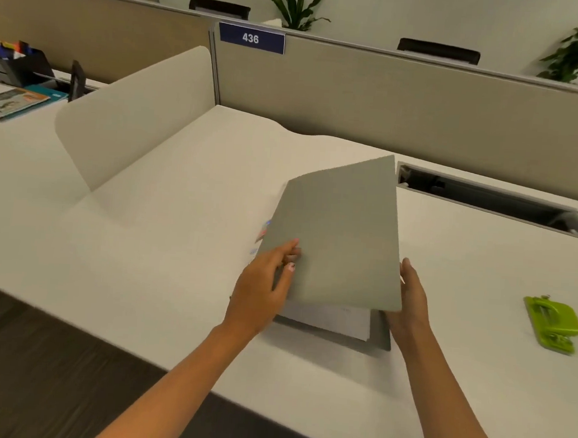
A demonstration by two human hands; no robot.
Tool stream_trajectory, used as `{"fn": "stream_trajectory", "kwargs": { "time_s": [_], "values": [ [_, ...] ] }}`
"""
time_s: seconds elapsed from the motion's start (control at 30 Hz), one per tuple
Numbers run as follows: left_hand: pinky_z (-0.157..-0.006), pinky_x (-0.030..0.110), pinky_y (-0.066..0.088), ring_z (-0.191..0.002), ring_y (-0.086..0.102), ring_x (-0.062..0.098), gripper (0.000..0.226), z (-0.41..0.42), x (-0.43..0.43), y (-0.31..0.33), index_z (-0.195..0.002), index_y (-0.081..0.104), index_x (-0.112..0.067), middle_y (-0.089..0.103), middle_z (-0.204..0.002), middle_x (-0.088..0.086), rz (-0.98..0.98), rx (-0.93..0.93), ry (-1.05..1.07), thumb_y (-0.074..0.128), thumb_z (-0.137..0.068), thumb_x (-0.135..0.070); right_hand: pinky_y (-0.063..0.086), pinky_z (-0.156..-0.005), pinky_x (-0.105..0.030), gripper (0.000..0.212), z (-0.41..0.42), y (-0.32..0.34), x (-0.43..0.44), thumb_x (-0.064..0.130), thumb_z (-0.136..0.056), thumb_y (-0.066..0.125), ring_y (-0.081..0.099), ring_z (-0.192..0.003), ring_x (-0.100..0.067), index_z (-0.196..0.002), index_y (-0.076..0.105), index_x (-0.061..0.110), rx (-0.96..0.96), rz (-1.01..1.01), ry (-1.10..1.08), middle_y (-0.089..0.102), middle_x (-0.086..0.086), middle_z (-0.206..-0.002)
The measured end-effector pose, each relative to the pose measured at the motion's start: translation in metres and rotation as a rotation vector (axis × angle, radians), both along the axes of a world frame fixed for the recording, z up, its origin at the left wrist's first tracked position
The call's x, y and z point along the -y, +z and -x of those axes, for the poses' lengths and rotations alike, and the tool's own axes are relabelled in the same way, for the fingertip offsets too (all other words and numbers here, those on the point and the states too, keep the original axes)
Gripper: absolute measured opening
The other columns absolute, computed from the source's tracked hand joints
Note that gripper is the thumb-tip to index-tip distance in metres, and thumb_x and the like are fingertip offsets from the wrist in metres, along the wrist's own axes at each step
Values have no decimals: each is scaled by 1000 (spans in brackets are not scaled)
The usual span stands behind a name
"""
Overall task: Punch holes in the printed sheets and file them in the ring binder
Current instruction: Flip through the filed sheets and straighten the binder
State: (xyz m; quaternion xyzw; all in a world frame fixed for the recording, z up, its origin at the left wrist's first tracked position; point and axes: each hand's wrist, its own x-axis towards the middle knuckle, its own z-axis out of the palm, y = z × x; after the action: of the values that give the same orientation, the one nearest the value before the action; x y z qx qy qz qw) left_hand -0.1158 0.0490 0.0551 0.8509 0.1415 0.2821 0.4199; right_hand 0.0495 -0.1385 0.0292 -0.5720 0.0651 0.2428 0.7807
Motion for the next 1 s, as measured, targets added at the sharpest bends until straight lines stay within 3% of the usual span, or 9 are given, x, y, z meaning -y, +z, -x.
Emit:
{"fn": "stream_trajectory", "kwargs": {
  "time_s": [0.1,0.2,0.33,0.43,0.53,0.63,0.73,0.83,1.0],
  "values": [
    [-96,32,47,-109,54,10,45,-18,4,-11,-137,48,-23,57,-128,-9,-206,-116,-76,50,-92,-21,48,-90,-42,37,6,5,2,51,-94,39,60,-103,-22,-111,59,25,52,265,-58,63,2,-114],
    [-97,39,42,-113,47,20,45,-31,13,-17,-133,51,-24,49,-136,-6,-424,-228,-87,53,-88,-27,48,-92,-42,40,11,4,4,48,-90,39,56,-106,-23,-119,52,24,122,490,-87,59,2,-120],
    [-106,40,28,-127,32,28,53,-43,27,-29,-128,54,-26,37,-149,0,-548,-385,-37,49,-80,-49,40,-89,-34,38,24,-2,5,22,-96,42,51,-107,-24,-133,42,14,319,763,-60,53,-5,-125],
    [-110,48,30,-135,36,33,56,-54,36,-35,-120,60,-21,42,-148,7,-609,-398,-26,42,-78,-52,38,-95,-37,41,34,-13,0,14,-94,45,45,-117,-30,-135,42,6,497,979,-28,46,-13,-133],
    [-108,45,35,-129,48,30,53,-64,42,-42,-121,59,-14,47,-144,10,-647,-424,-28,35,-84,-44,39,-92,-39,41,44,-26,-6,11,-93,47,45,-112,-34,-132,46,2,648,1253,18,49,-17,-130],
    [-105,41,40,-126,52,27,59,-70,47,-49,-130,55,-11,48,-145,9,-629,-466,-13,28,-89,-43,44,-86,-41,39,52,-39,-7,9,-89,54,52,-106,-35,-127,53,-2,766,1340,-8,56,-19,-126],
    [-112,37,30,-134,44,25,67,-72,48,-60,-141,43,-8,40,-150,10,-633,-521,-5,22,-91,-47,44,-98,-44,45,59,-48,-4,18,-93,41,51,-118,-34,-132,50,-2,850,1387,0,53,-18,-134],
    [-114,40,20,-138,38,28,66,-74,47,-73,-142,41,-4,39,-150,13,-649,-530,-12,25,-94,-47,31,-113,-41,62,59,-54,-3,28,-92,17,38,-137,-32,-141,41,-2,849,1406,38,41,-16,-148],
    [-114,41,14,-144,26,25,70,-74,45,-84,-147,30,-6,29,-155,11,-647,-510,-8,9,-98,-50,11,-120,-34,68,57,-61,-2,30,-91,6,21,-147,-26,-149,25,0,870,1408,73,25,-14,-157]
  ]
}}
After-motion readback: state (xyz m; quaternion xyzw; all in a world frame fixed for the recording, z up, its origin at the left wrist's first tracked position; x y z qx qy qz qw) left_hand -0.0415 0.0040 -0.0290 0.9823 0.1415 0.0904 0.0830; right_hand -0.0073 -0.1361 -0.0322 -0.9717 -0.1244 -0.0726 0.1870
